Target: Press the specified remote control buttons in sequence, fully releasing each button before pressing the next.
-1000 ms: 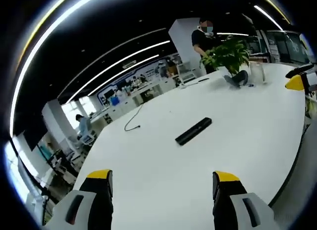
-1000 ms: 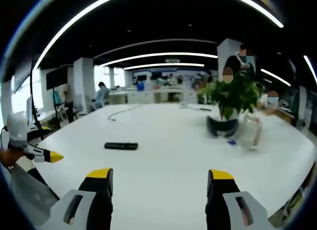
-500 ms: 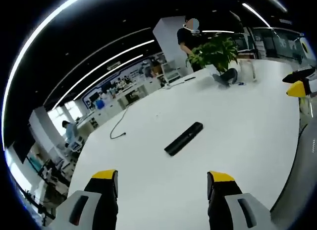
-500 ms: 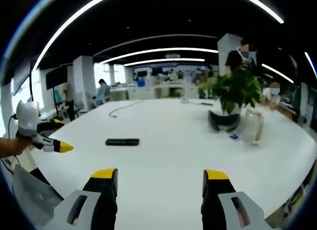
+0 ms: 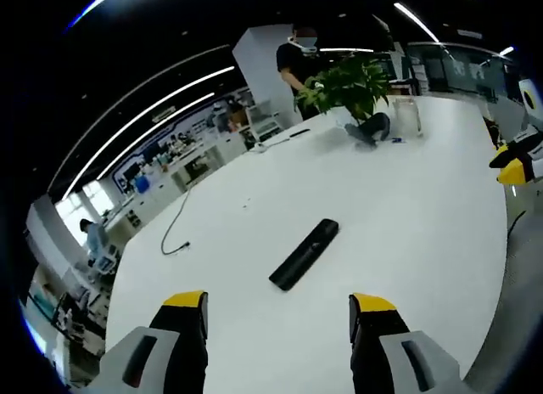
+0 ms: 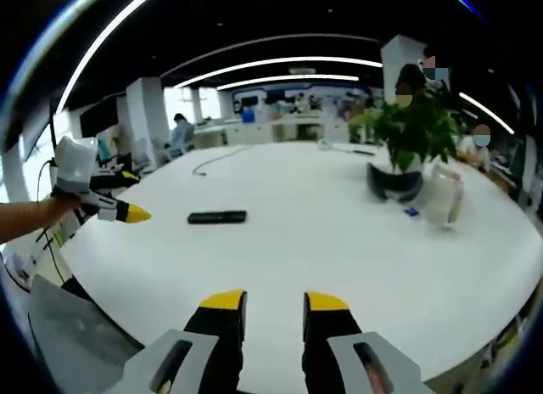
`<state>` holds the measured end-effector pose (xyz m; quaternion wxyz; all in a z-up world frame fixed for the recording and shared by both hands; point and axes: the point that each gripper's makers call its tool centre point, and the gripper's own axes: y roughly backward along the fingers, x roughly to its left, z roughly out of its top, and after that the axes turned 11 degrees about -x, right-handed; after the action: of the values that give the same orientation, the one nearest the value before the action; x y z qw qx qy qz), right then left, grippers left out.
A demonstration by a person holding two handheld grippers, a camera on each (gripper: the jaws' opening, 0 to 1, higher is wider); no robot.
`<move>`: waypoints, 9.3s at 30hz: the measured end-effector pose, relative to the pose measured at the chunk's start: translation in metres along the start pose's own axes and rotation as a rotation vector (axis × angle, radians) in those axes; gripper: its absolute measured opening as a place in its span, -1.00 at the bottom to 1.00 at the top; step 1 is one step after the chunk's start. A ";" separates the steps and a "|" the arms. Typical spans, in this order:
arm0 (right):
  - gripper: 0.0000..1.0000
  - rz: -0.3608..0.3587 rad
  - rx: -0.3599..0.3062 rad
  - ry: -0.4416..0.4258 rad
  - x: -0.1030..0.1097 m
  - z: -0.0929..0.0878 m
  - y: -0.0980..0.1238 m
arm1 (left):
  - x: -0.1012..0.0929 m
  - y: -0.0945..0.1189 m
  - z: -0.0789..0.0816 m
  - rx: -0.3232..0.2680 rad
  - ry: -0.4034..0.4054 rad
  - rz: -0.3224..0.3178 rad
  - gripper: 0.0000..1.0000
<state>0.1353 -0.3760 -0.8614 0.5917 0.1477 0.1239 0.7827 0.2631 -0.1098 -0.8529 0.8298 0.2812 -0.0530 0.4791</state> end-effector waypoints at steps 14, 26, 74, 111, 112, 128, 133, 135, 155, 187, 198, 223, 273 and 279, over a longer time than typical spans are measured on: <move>-0.92 -0.044 0.047 0.037 -0.008 -0.008 0.001 | 0.004 -0.045 -0.006 0.072 -0.019 -0.127 0.37; -1.00 -0.051 0.101 0.023 -0.009 -0.018 -0.001 | 0.002 -0.085 -0.021 0.170 -0.069 -0.306 0.16; -1.00 -0.056 0.183 0.035 -0.009 -0.032 0.000 | -0.020 -0.129 -0.072 0.500 -0.261 -0.755 -0.24; -1.00 -0.032 0.158 0.028 -0.006 -0.026 0.000 | -0.042 -0.105 -0.077 0.542 -0.219 -0.666 -0.55; -1.00 -0.033 0.153 0.029 -0.006 -0.025 0.000 | -0.043 -0.103 -0.077 0.542 -0.221 -0.669 -0.55; -1.00 -0.018 0.151 0.024 -0.004 -0.025 0.000 | -0.059 -0.090 -0.077 0.566 -0.237 -0.667 -0.55; -1.00 -0.012 0.153 0.027 -0.003 -0.025 0.000 | -0.065 -0.086 -0.077 0.578 -0.263 -0.677 -0.55; -1.00 -0.011 0.152 0.030 -0.003 -0.025 -0.001 | -0.065 -0.085 -0.076 0.581 -0.264 -0.678 -0.55; -1.00 0.009 0.148 0.030 -0.001 -0.025 -0.002 | -0.089 -0.065 -0.079 0.598 -0.318 -0.702 -0.54; -1.00 0.016 0.154 0.038 0.004 -0.026 -0.001 | -0.138 -0.020 -0.079 0.535 -0.305 -0.729 -0.54; -1.00 0.018 0.158 0.040 0.005 -0.027 0.000 | -0.150 -0.011 -0.078 0.530 -0.283 -0.717 -0.54; -1.00 0.026 0.180 0.054 0.007 -0.031 0.000 | -0.175 0.010 -0.078 0.504 -0.268 -0.719 -0.54; -1.00 0.047 0.199 0.012 0.010 -0.033 0.002 | -0.212 0.046 -0.077 0.443 -0.200 -0.700 -0.54; -1.00 0.049 0.199 -0.002 0.011 -0.032 0.002 | -0.216 0.053 -0.078 0.425 -0.181 -0.695 -0.54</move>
<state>0.1183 -0.3663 -0.8894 0.5549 0.2095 0.1968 0.7807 0.0902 -0.2144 -0.9730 0.8578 0.4881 0.0724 0.1440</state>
